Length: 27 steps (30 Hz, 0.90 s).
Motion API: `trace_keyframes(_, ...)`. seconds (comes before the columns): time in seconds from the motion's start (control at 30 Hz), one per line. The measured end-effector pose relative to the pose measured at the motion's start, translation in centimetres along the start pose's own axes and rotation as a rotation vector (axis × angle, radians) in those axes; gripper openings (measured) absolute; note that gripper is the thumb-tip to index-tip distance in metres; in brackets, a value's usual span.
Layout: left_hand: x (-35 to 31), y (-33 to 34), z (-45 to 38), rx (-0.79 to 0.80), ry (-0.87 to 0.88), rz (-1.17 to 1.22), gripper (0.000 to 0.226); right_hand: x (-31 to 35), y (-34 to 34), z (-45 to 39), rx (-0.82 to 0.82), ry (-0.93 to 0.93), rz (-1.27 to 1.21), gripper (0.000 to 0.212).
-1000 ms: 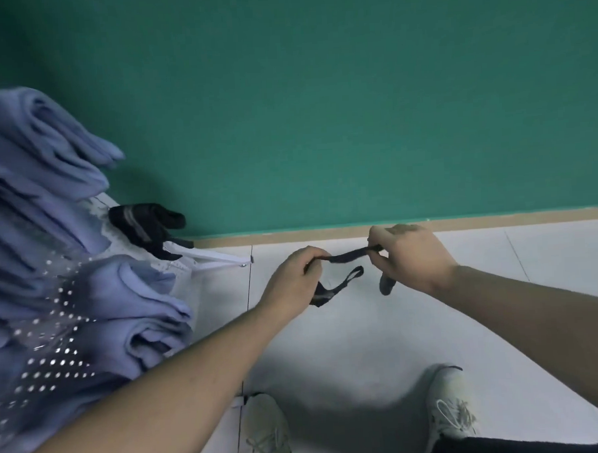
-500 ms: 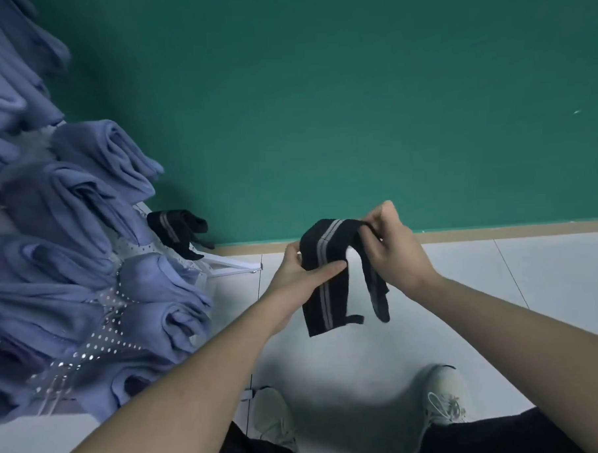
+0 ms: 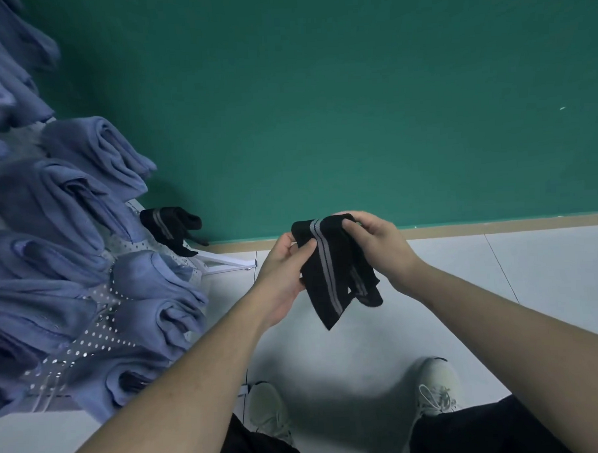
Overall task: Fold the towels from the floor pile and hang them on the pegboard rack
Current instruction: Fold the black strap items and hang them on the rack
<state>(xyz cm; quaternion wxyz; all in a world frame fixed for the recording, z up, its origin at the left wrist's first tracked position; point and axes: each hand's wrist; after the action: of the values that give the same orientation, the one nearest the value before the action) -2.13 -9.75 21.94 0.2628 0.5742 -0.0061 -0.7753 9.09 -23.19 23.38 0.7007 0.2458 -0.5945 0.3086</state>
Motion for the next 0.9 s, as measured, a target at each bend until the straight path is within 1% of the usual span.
trace_keyframes(0.1,0.7,-0.2,0.1,-0.005,-0.028,-0.039,0.017,-0.2,0.2,-0.1,0.036,0.041,-0.003,0.02)
trace_keyframes(0.17,0.6,0.0,0.2,-0.033,-0.021,0.018,0.013,-0.2,0.6,-0.1,0.071,0.077,0.003,0.019)
trace_keyframes(0.23,0.0,0.3,0.2,-0.084,-0.007,0.072,0.008,-0.2,0.8,-0.1,0.065,0.097,-0.006,0.021)
trace_keyframes(0.27,-0.2,0.4,0.2,-0.117,0.005,0.055,0.01,-0.2,0.9,-0.2,0.057,0.102,-0.021,0.022)
trace_keyframes(0.33,-0.6,0.4,0.0,-0.164,0.04,-0.061,0.013,0.1,1.0,-0.2,0.061,0.111,-0.057,0.023)
trace_keyframes(0.4,-0.7,0.3,0.0,-0.173,0.063,-0.149,0.012,0.1,1.1,-0.1,0.065,0.12,-0.08,0.026)
trace_keyframes(0.43,-0.7,0.4,0.1,-0.169,0.062,-0.149,0.012,0.1,1.2,-0.1,0.068,0.128,-0.081,0.027)
trace_keyframes(0.57,-1.0,0.6,0.3,-0.09,0.058,0.057,0.023,0.2,1.7,-0.1,0.145,0.15,-0.099,0.035)
trace_keyframes(0.6,-1.0,0.8,0.3,-0.086,0.06,0.102,0.025,0.0,1.7,-0.2,0.146,0.136,-0.089,0.036)
trace_keyframes(0.67,-1.2,0.9,0.1,-0.113,0.075,0.158,0.025,-0.1,1.9,0.0,0.095,0.068,-0.088,0.027)
trace_keyframes(0.77,-1.4,1.0,0.0,-0.174,0.108,0.131,0.021,-0.7,1.7,0.3,0.019,-0.085,-0.008,0.01)
trace_keyframes(0.8,-1.3,0.9,0.0,-0.184,0.118,0.118,0.02,-0.9,1.5,0.4,0.019,-0.101,0.001,0.007)
trace_keyframes(0.83,-1.2,0.8,0.0,-0.191,0.124,0.119,0.019,-0.8,1.5,0.6,0.035,-0.099,-0.001,0.008)
trace_keyframes(0.9,-1.2,0.6,-0.1,-0.193,0.131,0.124,0.017,-1.0,1.4,0.5,0.108,-0.046,0.012,0.018)
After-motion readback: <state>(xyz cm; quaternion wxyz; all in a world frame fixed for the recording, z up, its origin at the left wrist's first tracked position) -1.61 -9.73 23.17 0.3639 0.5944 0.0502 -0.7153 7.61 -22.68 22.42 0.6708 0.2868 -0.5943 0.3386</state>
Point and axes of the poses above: each hand's wrist, its own z-axis away from the middle knuckle, its own y-axis out of the palm, x = y × z, and after that the axes turned 7 degrees about x, right-handed
